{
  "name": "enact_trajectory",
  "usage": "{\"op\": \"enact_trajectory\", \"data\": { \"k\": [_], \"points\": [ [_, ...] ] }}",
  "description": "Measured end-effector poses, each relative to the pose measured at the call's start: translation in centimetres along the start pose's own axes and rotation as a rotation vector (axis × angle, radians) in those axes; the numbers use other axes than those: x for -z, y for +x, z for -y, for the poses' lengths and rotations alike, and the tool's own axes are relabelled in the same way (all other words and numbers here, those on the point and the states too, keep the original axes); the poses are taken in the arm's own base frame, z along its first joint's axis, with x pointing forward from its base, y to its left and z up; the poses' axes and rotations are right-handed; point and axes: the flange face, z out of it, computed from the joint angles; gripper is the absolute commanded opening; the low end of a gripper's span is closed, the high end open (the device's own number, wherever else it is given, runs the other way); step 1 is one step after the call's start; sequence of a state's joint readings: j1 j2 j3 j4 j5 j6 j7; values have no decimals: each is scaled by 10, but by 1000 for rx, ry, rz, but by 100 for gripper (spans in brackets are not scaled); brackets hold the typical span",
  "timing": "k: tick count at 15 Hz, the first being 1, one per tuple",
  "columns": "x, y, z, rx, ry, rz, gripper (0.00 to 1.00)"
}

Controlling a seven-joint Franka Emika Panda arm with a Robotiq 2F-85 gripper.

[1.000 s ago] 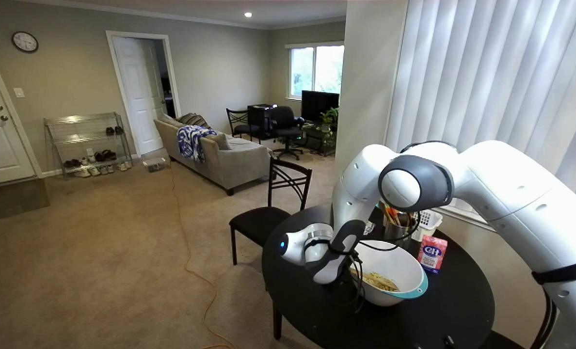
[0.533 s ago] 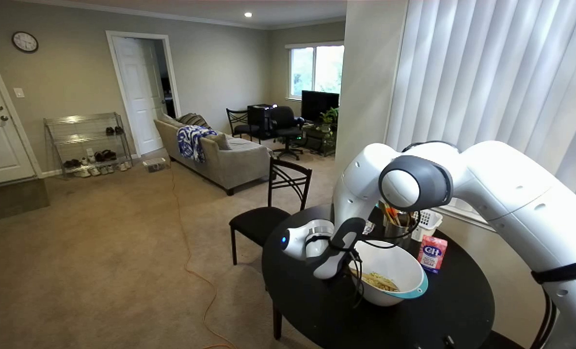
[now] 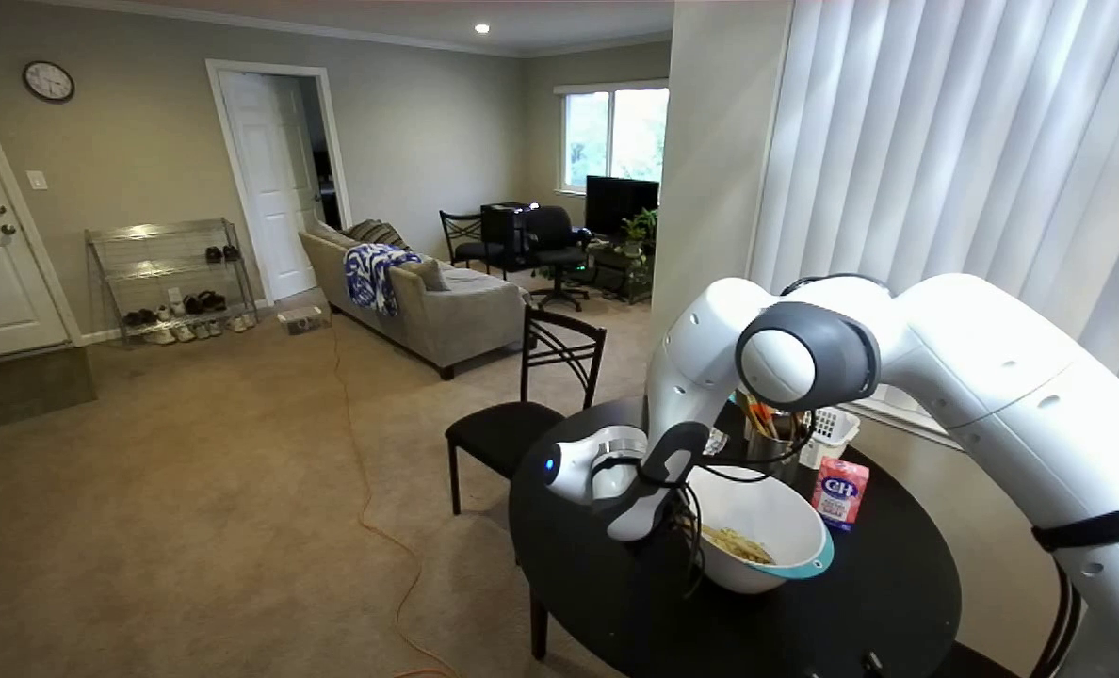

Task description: Pick up the wooden spoon from the white bowl and mix the substance in the white bowl

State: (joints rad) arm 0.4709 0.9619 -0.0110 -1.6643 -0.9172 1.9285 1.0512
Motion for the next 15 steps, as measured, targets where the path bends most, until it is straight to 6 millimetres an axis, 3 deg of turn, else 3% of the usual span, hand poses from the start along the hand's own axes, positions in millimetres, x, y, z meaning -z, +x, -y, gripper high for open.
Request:
{"op": "enact_trajectory", "data": {
  "k": [3, 4, 6, 15],
  "points": [
    [5, 0, 0, -1, 8, -4, 3],
    [6, 1, 0, -2, 9, -4, 37],
    [5, 1, -1, -2, 13, 0, 42],
    [12, 2, 1, -6, 30, -2, 98]
  ]
}}
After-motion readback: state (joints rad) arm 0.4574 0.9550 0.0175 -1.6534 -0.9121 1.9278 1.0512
